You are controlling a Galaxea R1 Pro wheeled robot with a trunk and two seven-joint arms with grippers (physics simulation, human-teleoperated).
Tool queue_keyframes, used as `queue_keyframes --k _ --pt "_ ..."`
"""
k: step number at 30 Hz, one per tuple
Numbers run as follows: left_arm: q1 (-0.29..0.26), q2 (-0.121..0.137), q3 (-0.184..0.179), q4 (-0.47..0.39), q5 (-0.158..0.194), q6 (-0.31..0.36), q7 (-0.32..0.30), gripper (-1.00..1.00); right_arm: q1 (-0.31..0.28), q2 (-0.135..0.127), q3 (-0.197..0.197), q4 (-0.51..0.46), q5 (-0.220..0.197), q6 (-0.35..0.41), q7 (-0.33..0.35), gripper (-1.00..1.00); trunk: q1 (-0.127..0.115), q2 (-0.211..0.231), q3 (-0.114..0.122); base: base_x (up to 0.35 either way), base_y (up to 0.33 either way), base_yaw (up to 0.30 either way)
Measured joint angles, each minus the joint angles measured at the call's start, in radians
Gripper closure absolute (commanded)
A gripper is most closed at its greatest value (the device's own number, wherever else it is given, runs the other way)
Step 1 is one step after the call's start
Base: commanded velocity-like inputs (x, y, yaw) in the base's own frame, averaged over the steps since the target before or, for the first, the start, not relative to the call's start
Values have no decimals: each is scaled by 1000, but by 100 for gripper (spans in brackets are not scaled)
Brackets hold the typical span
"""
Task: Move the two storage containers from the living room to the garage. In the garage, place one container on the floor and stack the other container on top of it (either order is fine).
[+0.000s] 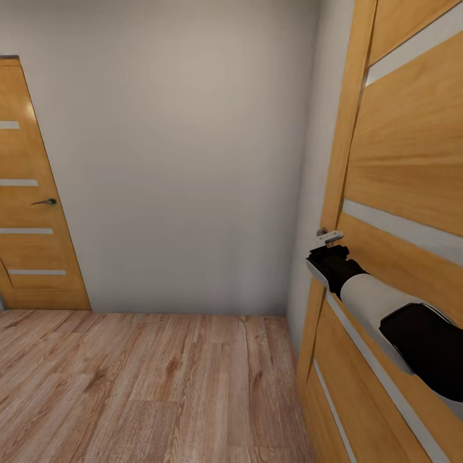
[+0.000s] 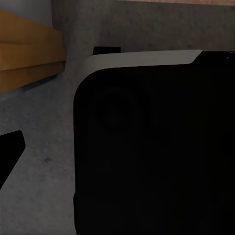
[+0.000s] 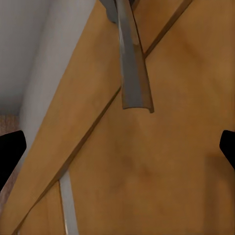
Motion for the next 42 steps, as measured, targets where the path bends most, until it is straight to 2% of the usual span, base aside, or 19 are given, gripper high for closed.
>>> queue_keyframes --k 17,18,19,22,23,25,28,31,36,38,40,42 --pt "0 0 0 0 0 0 0 -100 0 -3 -10 -8 -6 3 1 -100 0 0 0 0 0 0" --pt "0 0 0 0 0 0 0 -100 0 15 -10 -8 5 9 -3 -100 0 0 0 0 0 0" --pt "0 0 0 0 0 0 0 -100 0 48 -9 -9 5 12 -4 -100 0 0 0 0 0 0" --pt "0 0 0 0 0 0 0 -100 1 116 -9 -11 7 17 -7 -100 0 0 0 0 0 0" --pt "0 0 0 0 0 0 0 -100 1 128 -9 -11 8 18 -8 -100 0 0 0 0 0 0" --pt "0 0 0 0 0 0 0 -100 1 175 -9 -11 6 19 -10 -100 0 0 0 0 0 0" --pt "0 0 0 0 0 0 0 -100 1 222 -9 -11 7 21 -11 -100 0 0 0 0 0 0" --pt "0 0 0 0 0 0 0 -100 1 237 -7 -12 5 21 -11 -100 0 0 0 0 0 0" --pt "0 0 0 0 0 0 0 -100 1 237 -17 -12 -4 14 -2 -100 0 0 0 0 0 0" --pt "0 0 0 0 0 0 0 -100 6 237 -33 -11 -55 3 11 -100 0 0 0 0 0 0" --pt "0 0 1 0 0 0 0 -100 9 237 -39 -2 -126 -23 55 -100 0 0 0 0 0 0" --pt "0 0 1 0 1 0 1 -100 10 237 -40 2 -157 -36 97 -100 0 0 0 0 0 0"
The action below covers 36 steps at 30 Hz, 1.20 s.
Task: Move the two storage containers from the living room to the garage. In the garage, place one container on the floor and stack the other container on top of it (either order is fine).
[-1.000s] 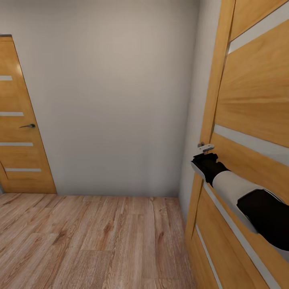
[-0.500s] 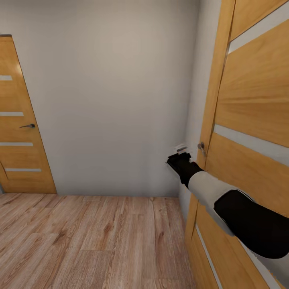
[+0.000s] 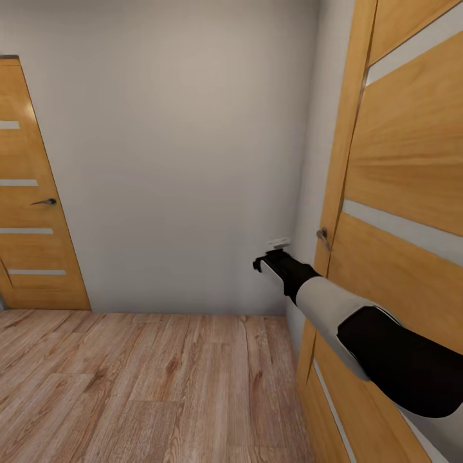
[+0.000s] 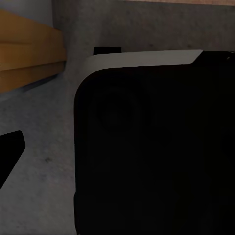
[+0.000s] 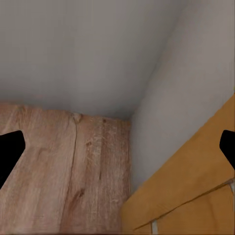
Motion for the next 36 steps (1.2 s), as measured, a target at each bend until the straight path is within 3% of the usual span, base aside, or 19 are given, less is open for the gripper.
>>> queue_keyframes --k 3,6,14,29,32,36 --pt "0 1 0 0 1 0 1 -100 1 0 -1 5 -24 -12 61 -100 0 0 0 0 0 0" --pt "0 1 0 0 1 0 1 -100 17 0 0 7 -30 -23 78 -100 0 0 0 0 0 0" --pt "0 1 0 0 1 0 2 -100 111 0 0 8 -35 -47 87 -100 0 0 0 0 0 0" --pt "0 1 0 0 1 0 2 -100 131 0 1 44 -29 -52 89 -100 0 0 0 0 0 0" --pt "0 1 0 0 1 0 2 -100 175 0 1 54 -27 -67 90 -100 0 0 0 0 0 0" --pt "0 1 1 0 1 0 2 -100 283 0 2 60 -25 -89 90 -100 0 0 0 0 0 0"
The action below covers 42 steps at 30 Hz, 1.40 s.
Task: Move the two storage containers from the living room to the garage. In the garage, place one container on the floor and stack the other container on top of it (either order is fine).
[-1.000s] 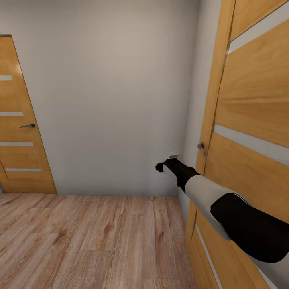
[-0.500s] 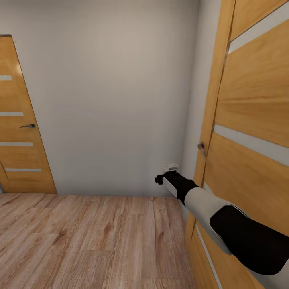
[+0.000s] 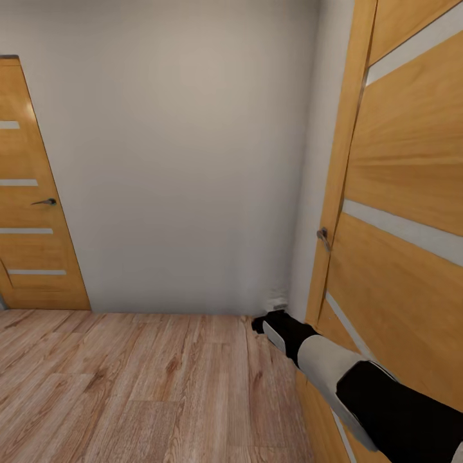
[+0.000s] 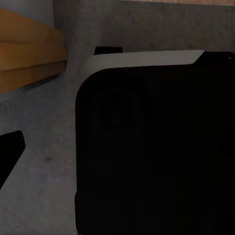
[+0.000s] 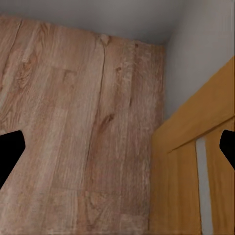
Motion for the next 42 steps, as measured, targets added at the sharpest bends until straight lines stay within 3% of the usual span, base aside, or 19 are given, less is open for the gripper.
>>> queue_keyframes --k 10,17,23,27,29,33,42 --pt "0 0 1 0 1 0 0 -100 204 0 5 1 1 -101 -1 -100 0 0 0 0 0 0" --pt "0 0 2 0 1 -13 0 -100 368 -10 3 3 86 -189 -2 -100 0 0 0 0 0 0" --pt "0 0 2 0 2 -16 0 -100 453 -27 3 22 94 -235 -1 -100 0 0 0 0 0 0" --pt "0 1 2 0 3 -17 0 -100 483 -29 3 159 97 -335 22 -100 0 0 0 0 0 0" --pt "0 1 2 0 3 -17 0 -100 487 -33 4 178 97 -359 48 -100 0 0 0 0 0 0" --pt "0 1 3 0 3 -17 1 -100 537 -70 3 195 98 -384 87 -100 0 0 0 0 0 0" --pt "0 1 3 0 4 -17 0 -100 611 -120 3 197 100 -410 93 -100 0 0 0 0 0 0"
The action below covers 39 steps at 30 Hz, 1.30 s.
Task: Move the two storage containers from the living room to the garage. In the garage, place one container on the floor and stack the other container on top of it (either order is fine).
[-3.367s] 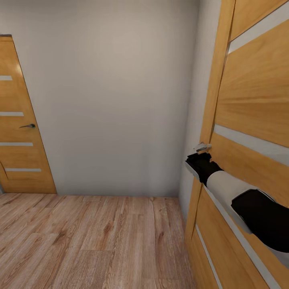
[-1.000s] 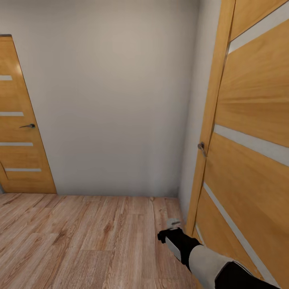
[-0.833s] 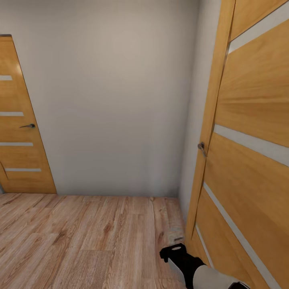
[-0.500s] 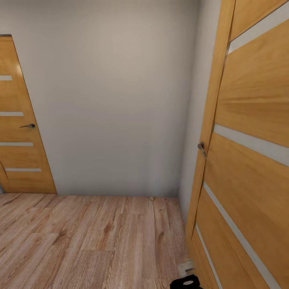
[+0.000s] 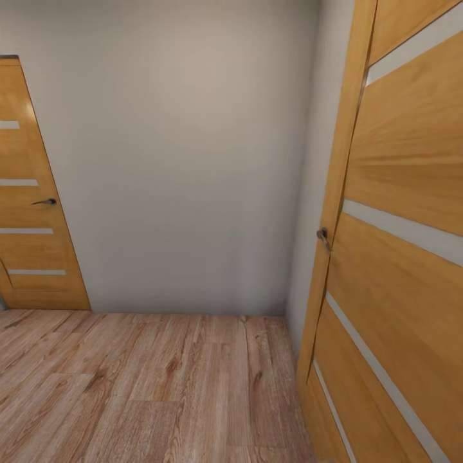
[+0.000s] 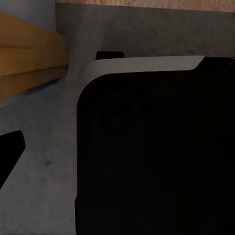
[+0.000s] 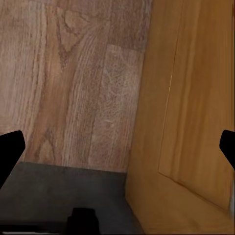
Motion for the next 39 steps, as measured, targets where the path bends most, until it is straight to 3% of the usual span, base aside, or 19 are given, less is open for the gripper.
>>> queue_keyframes --k 5,10,20,31,39 --pt "0 0 0 0 0 0 0 -100 50 -26 1 0 2 -29 0 -100 0 0 0 0 0 0" --pt "0 0 0 0 0 0 0 -100 86 -35 1 0 1 -41 0 -100 0 0 0 0 0 0" --pt "0 -1 0 0 0 -1 1 -100 229 -57 0 0 -1 -84 26 -100 0 0 0 0 0 0" --pt "0 -1 0 0 0 -3 1 -100 303 -84 -1 2 -9 -85 113 -100 0 0 0 0 0 0" --pt "0 -1 0 0 0 -3 1 -100 311 -88 -1 2 -12 -86 123 -100 0 0 0 0 0 0"
